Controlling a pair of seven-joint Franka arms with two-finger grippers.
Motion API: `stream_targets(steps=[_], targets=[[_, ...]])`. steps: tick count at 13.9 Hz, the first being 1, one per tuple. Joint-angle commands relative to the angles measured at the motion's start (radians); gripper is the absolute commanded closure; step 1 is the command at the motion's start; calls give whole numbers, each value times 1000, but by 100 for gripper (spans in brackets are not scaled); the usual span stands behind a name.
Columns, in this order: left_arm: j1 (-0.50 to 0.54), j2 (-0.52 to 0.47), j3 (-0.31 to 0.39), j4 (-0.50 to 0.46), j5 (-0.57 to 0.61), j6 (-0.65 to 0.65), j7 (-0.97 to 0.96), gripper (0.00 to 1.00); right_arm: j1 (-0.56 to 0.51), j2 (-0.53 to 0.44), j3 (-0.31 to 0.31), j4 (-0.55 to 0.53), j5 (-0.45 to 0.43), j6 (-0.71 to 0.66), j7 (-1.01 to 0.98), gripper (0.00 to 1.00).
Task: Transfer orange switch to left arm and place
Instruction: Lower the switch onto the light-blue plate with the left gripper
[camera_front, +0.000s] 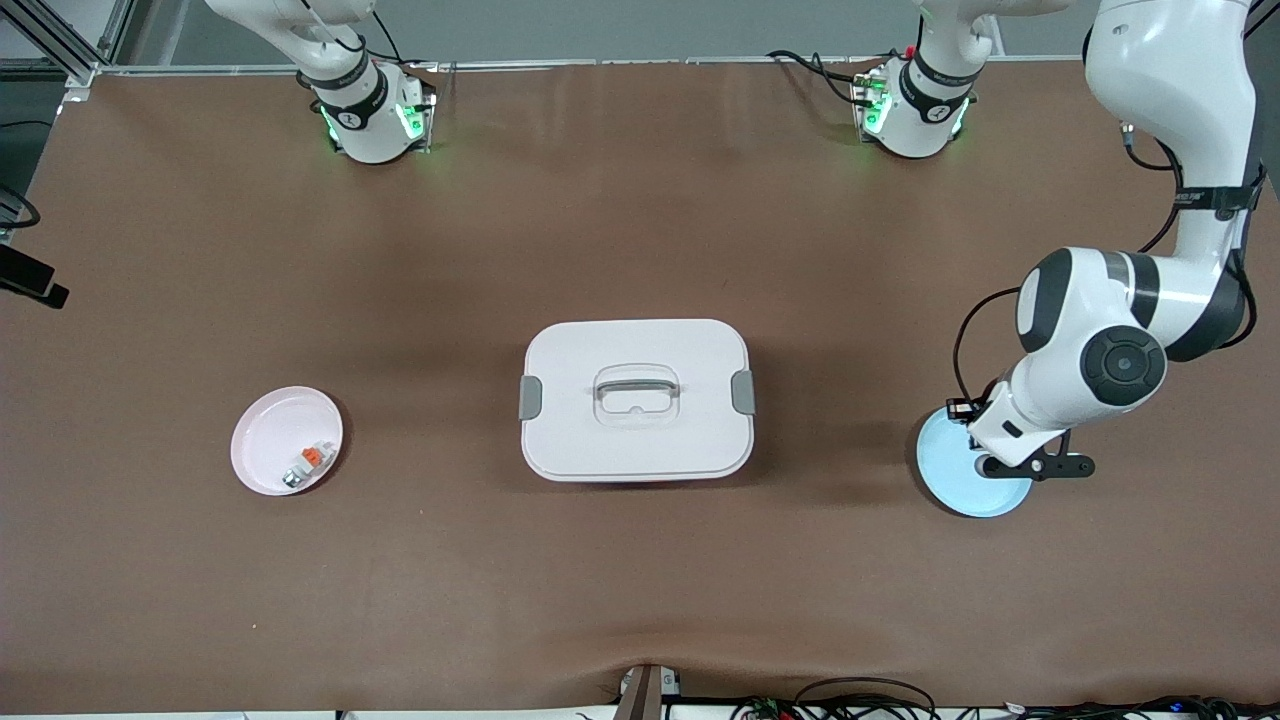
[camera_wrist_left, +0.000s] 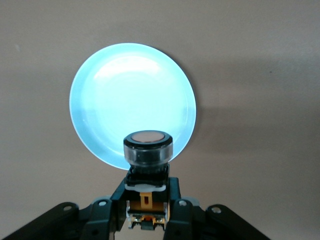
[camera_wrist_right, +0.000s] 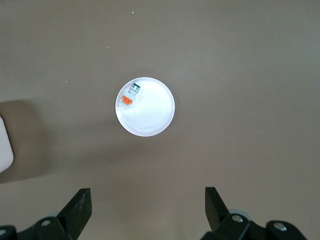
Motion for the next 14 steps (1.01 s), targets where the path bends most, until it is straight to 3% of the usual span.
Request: stream_targets(steps=[1, 4, 10, 14], targets=[[1, 26, -2, -10, 20, 47, -22, 100, -24, -16, 19, -24, -10, 6, -1, 0], [14, 40, -2, -57, 20, 139, -22, 100, -26, -18, 19, -24, -17, -9, 1, 0], [20, 107, 1, -59, 26, 201, -17, 100, -26, -27, 21, -25, -4, -69, -6, 0], [46, 117, 3, -53, 106, 204, -19, 100, -20, -70, 28, -28, 22, -72, -4, 0]])
